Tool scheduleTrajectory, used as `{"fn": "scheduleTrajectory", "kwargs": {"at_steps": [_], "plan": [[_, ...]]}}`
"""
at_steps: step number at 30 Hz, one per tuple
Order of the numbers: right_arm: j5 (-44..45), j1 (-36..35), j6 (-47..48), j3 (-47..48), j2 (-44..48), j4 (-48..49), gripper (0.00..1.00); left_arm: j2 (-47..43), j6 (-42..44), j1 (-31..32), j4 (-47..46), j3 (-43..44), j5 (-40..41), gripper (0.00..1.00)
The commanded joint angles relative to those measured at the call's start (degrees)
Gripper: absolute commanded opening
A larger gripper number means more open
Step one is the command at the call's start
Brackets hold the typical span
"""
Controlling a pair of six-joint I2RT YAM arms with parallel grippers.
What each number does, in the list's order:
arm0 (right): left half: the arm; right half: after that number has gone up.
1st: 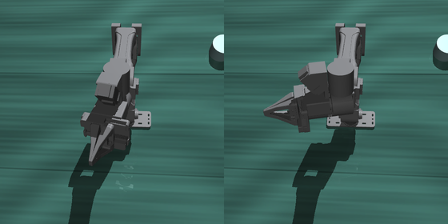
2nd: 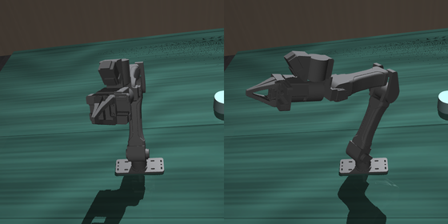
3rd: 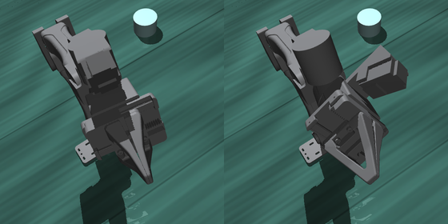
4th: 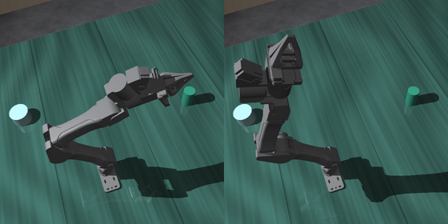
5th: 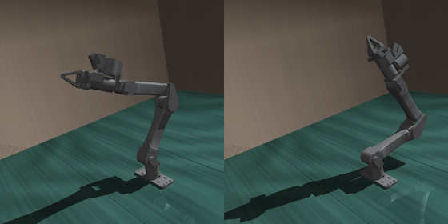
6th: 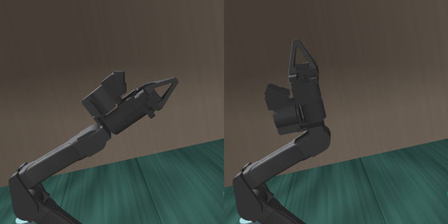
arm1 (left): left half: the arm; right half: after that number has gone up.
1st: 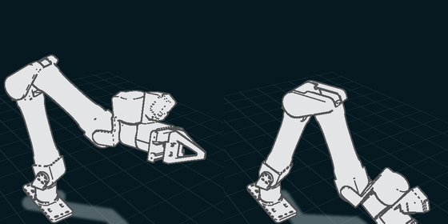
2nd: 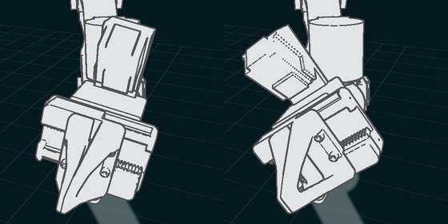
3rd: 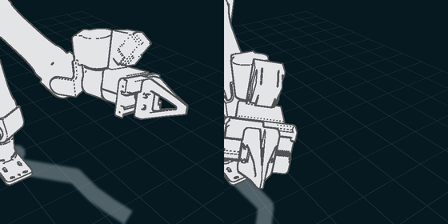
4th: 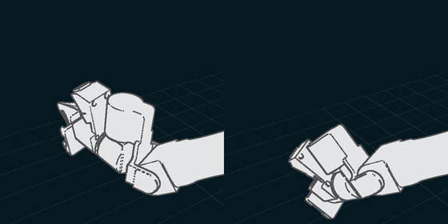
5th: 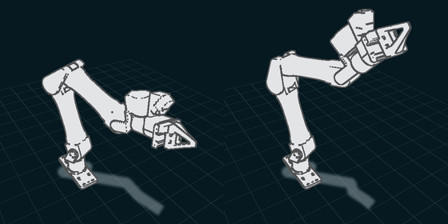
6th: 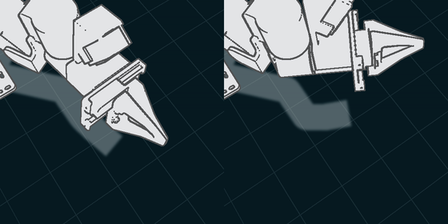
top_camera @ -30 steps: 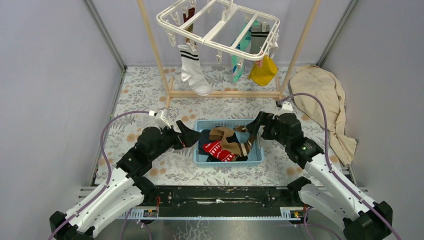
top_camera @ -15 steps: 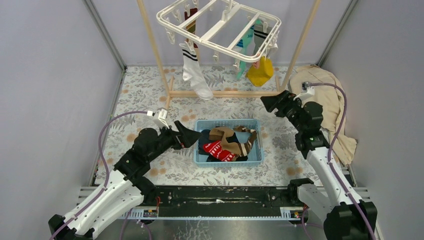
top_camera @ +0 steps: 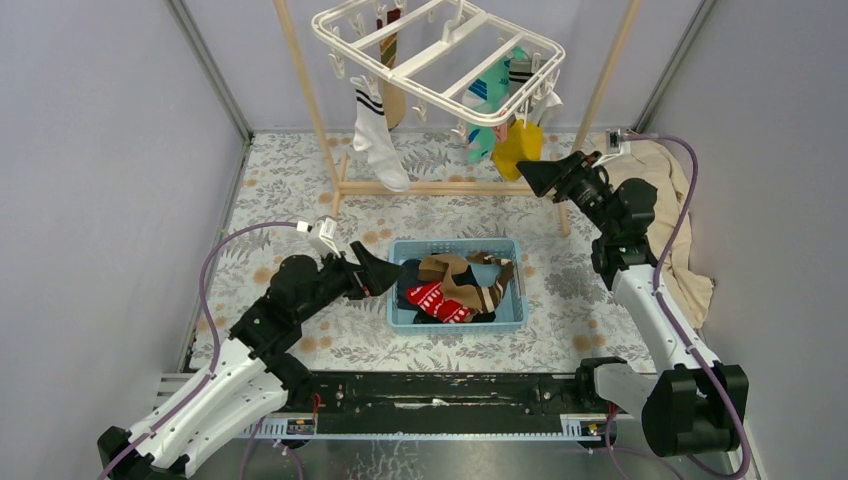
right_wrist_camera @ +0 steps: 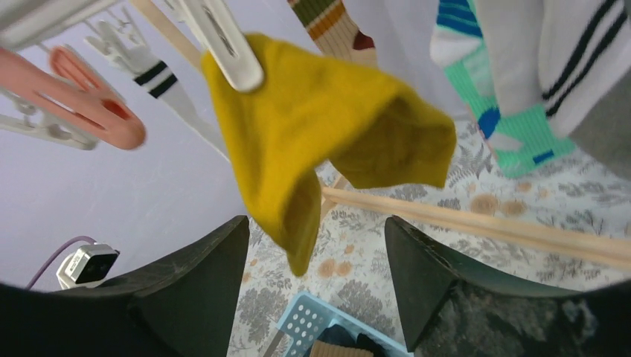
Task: Remove the socks clipped to the hanger
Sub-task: Remove the sock from the hanger.
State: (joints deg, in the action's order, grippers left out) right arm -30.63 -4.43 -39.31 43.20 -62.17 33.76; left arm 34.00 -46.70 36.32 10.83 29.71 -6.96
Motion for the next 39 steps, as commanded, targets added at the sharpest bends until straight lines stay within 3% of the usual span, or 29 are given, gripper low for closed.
{"fn": "scheduleTrajectory", "kwargs": {"at_steps": [1,11,22,28,39], "plan": [[-2.1,0.3,4.1,5.7,0.1,2.4,0.77,-0.7,-0.4,-0.2,-0.1,1.9,-1.1,0.99],[-6.5,0.3,16.1,13.1,-4.3,-6.4,0.92,0.5,-0.5,-0.2,0.0,2.9,-1.6,0.99],[-22.5,0.2,5.6,13.2,-11.3,8.2,0.94,0.5,-0.6,-0.2,0.7,3.3,-2.0,0.99],[-21.3,-1.7,4.5,14.1,-12.6,9.5,0.95,0.5,-0.9,-0.1,0.5,3.2,-2.2,0.99],[-16.8,-12.3,13.9,21.0,-16.6,-0.9,0.96,-0.1,-0.9,-0.1,0.5,3.2,-2.5,0.99]]}}
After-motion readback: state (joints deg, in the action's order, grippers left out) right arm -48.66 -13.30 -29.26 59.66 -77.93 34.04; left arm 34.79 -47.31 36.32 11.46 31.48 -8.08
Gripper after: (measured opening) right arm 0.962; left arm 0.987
